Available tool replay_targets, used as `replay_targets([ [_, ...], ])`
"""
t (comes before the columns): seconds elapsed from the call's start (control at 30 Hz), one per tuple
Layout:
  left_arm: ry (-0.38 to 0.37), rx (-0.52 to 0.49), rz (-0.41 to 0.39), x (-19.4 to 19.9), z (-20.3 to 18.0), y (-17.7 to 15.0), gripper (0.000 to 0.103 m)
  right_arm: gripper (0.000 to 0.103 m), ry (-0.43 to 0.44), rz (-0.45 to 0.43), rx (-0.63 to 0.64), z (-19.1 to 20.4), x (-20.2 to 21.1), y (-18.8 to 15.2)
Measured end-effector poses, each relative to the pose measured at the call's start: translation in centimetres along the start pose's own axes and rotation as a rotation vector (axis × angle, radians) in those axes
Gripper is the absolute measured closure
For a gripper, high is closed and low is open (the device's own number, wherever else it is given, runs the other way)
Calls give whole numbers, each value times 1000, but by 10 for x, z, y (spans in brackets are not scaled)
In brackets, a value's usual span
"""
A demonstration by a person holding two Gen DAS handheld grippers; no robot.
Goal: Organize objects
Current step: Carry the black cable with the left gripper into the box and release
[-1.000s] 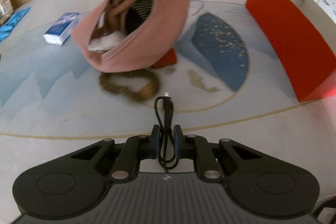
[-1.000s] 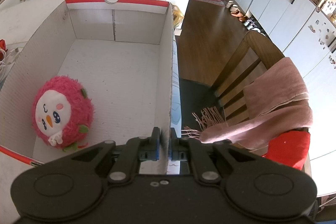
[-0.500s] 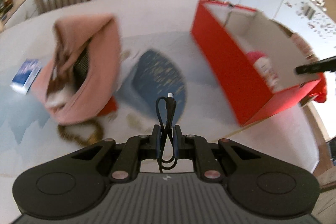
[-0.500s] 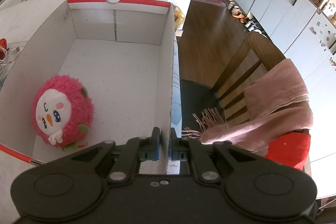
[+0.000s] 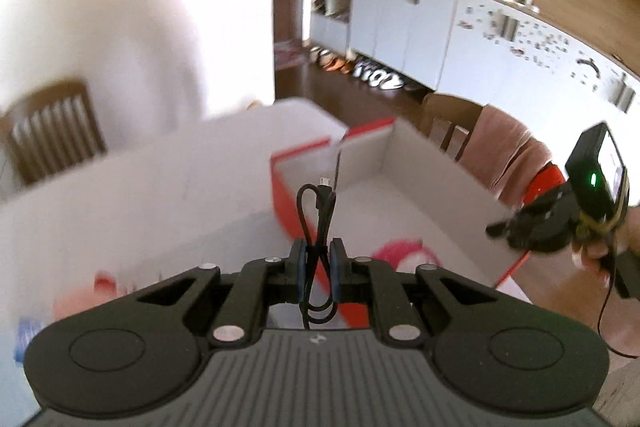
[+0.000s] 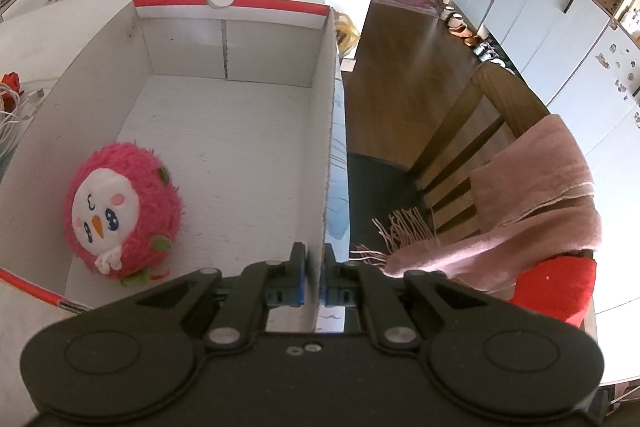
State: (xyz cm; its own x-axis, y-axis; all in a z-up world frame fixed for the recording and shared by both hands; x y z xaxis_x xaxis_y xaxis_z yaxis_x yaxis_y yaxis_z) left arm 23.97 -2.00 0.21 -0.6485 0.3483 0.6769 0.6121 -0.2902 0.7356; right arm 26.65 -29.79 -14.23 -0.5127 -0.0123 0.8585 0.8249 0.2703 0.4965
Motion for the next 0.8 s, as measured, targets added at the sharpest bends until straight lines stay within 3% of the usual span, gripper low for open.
replay_targets([
  [0.33,-52,-194,-5,-60,-46,71,92,98,17,2,-10,-5,-6,1],
  [0.53,-76,-279,52,-113,-70,78,92,98,26,4,-5,-7,-8,3],
  [0.8,-95,-327,157,-178,-85,59,92,98,29,7,9,4,-1,-5],
])
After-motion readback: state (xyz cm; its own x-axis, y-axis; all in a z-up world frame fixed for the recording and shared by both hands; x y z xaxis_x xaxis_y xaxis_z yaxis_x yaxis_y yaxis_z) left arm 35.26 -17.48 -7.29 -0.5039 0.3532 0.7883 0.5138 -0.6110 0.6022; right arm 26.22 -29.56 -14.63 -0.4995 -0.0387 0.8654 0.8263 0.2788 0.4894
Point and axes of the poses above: each gripper's, at about its wrist camera, not at the fingertips, and x roughly against the way its jaws point, z to its left, y to its top, the point moved 4 cm from there along -x, roughly the way its jaws point, and after that the axes turned 1 degree about -z, right-handed, at the moved point
